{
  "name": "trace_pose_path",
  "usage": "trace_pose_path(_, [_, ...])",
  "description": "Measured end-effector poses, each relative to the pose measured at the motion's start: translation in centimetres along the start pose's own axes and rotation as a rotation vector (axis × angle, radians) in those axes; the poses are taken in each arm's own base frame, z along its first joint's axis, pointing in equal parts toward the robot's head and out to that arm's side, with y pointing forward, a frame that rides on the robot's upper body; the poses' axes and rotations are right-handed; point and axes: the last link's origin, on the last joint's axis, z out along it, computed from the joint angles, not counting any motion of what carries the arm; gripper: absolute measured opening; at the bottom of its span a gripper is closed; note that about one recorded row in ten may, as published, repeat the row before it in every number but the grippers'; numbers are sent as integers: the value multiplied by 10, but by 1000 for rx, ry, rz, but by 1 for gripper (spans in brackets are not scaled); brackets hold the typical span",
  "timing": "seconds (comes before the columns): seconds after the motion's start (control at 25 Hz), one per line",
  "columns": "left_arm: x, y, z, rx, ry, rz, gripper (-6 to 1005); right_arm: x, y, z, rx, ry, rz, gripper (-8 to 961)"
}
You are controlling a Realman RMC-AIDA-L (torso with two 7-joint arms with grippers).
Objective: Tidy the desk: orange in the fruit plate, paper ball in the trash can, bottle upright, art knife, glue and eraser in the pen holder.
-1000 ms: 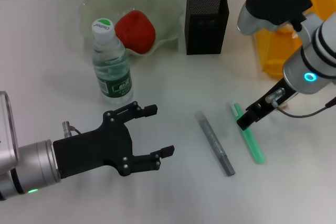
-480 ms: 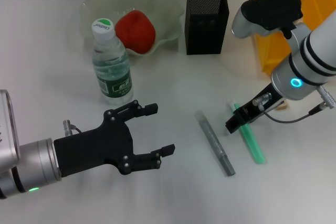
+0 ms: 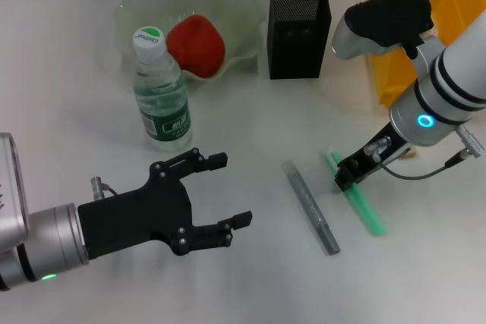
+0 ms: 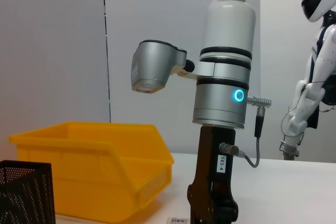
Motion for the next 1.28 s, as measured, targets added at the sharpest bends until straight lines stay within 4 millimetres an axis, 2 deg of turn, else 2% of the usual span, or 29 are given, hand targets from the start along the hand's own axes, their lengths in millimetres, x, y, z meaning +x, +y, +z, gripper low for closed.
trace_pose_path(0.28, [0,0,0,0,-2,0,863,1,-1,1,1,1,-11,132])
trace_pose_path(0.36, [0,0,0,0,0,0,862,0,-1,-3,-2,-23,-16,96])
trace_pose_path(0.48, [1,-1,0,-1,3,2,862,-2,-1,-17,-9,-93,-15,98])
trace_pose_path(0.56, [1,-1,0,0,5,3,862,-4,-7,-35,-14,-181,0,99])
trace_pose_path(0.6, [1,-1,0,-1,5,3,862,-7,-14,-56,-35,-309,15,100])
trace_pose_path(0.64, [1,-1,0,-1,5,3,862,-7,-14,-56,-35,-309,15,100])
trace_pose_path(0.72, [2,-1,0,-1,6,3,863,-10,-18,-75,-71,-451,12,101])
trace_pose_path(0.76, [2,-1,0,-1,6,3,863,-11,-21,-85,-89,-548,8,101])
trace_pose_path(0.8, [2,-1,1,-1,7,3,863,-16,-28,-101,-105,-760,-17,101])
trace_pose_path(0.84, [2,-1,1,-1,7,3,863,-16,-28,-101,-105,-760,-17,101])
trace_pose_path(0.92, [2,-1,1,0,7,3,863,-18,-36,-110,-90,-941,-54,99])
trace_pose_path(1.04, [2,-1,2,0,7,3,863,-24,-47,-103,-76,-1126,-114,98])
trace_pose_path(1.12, [2,-1,2,-1,6,3,863,-27,-52,-92,-87,-1208,-147,98])
trace_pose_path(1.2, [2,-1,2,-2,8,3,862,-31,-57,-70,-60,-1304,-219,98])
trace_pose_path(1.28, [2,-1,2,-2,9,3,862,-33,-58,-66,-54,-1331,-230,99])
